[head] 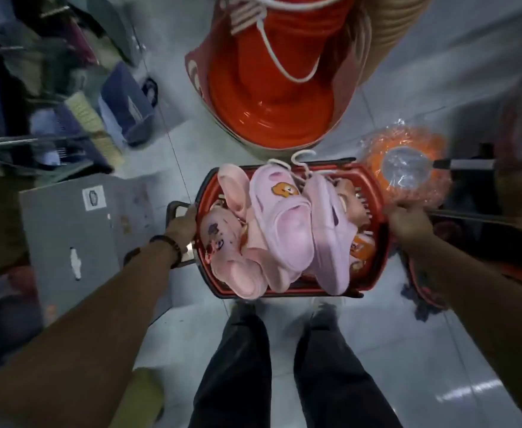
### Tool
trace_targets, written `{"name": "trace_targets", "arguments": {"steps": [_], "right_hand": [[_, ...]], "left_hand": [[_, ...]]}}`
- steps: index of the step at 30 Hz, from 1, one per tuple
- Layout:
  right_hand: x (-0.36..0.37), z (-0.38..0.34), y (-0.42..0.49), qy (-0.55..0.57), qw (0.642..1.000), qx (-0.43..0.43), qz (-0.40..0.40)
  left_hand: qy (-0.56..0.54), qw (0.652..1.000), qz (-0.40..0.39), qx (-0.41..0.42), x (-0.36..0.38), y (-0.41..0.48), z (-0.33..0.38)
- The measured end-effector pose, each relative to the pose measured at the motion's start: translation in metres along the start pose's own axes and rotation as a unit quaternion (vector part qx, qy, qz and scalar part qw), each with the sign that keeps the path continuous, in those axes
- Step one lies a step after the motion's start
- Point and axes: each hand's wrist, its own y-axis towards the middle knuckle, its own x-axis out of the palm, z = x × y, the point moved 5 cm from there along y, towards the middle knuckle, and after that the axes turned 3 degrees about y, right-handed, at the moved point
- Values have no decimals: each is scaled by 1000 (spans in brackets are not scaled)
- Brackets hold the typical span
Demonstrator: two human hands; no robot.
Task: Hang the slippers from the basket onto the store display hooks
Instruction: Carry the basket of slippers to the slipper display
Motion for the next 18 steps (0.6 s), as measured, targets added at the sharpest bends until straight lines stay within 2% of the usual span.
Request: {"name": "trace_targets", "arguments": {"steps": [3, 7, 10, 13, 16, 18], "right_hand": [[10, 8, 15, -36, 999, 12, 0], [25, 17, 20, -9, 998, 54, -16], [23, 18, 20, 5, 998, 55, -13], [22, 18, 19, 71, 995, 68, -26], [19, 14, 14, 103, 989, 85, -66], [15, 13, 11, 115, 988, 74, -76]], "left_hand": [[-93, 995, -22, -28, 5, 14, -9], [-127, 992, -7, -27, 9, 30, -20], [-128, 991, -19, -20, 14, 29, -18], [-108, 994, -31, 10, 15, 104, -53], [-101, 994, -27, -20, 7, 158, -80], [-127, 990, -52, -29, 8, 157, -81]]}}
